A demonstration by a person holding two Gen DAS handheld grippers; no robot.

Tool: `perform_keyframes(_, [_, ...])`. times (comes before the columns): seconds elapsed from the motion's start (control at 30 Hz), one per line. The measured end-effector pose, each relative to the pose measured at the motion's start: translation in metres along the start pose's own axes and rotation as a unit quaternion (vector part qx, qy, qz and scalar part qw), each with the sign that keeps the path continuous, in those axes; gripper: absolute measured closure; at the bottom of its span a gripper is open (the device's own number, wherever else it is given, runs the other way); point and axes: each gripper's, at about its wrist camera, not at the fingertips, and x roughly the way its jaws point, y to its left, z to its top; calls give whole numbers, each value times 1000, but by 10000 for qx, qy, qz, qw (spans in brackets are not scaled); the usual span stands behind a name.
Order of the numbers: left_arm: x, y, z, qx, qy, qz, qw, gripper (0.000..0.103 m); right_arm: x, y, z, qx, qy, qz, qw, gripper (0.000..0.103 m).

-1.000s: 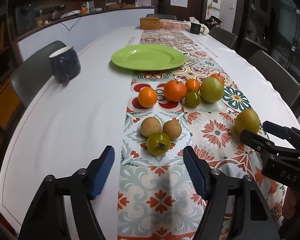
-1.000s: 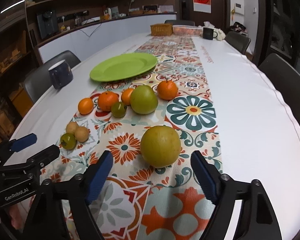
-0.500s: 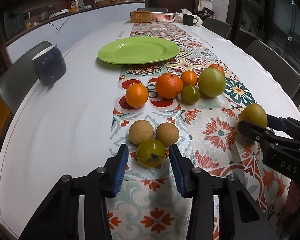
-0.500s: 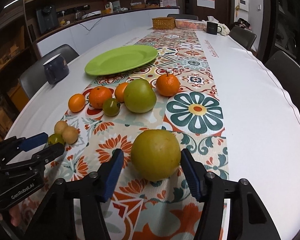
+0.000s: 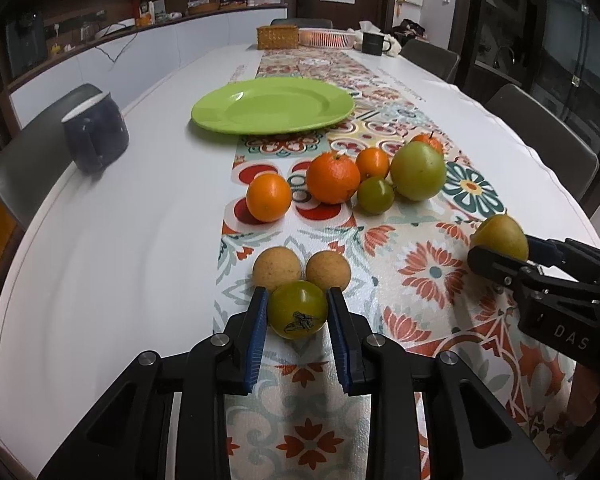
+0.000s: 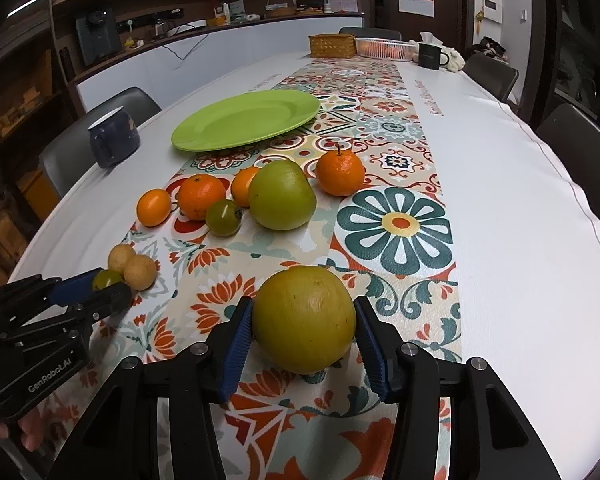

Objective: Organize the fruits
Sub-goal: 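Grasp the small green fruit with the left tool while the right tool grasps the yellow pomelo, then place the green fruit and the pomelo onto the green plate, opening both tools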

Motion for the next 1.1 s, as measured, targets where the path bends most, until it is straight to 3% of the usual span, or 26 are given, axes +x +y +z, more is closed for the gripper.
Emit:
perform_keyframes(0.4, [-27,4,22,-6,-406,-168,9990,73,-23,14,21,-249,-453,413,9978,52])
perform_keyframes(0.73, [-32,19,79,206,-893,-87,9958,73,-22,26,83,-458,-891,740,9922,52])
perform_keyframes(0.9, [-24,31,109,238,-978,-94,9949,74,-12,33,119,-593,-1066,808,9892,52])
perform_keyframes(1.1, [1,44,140,267,-900,-152,9955,74,11,40,155,-709,-972,890,9887,52])
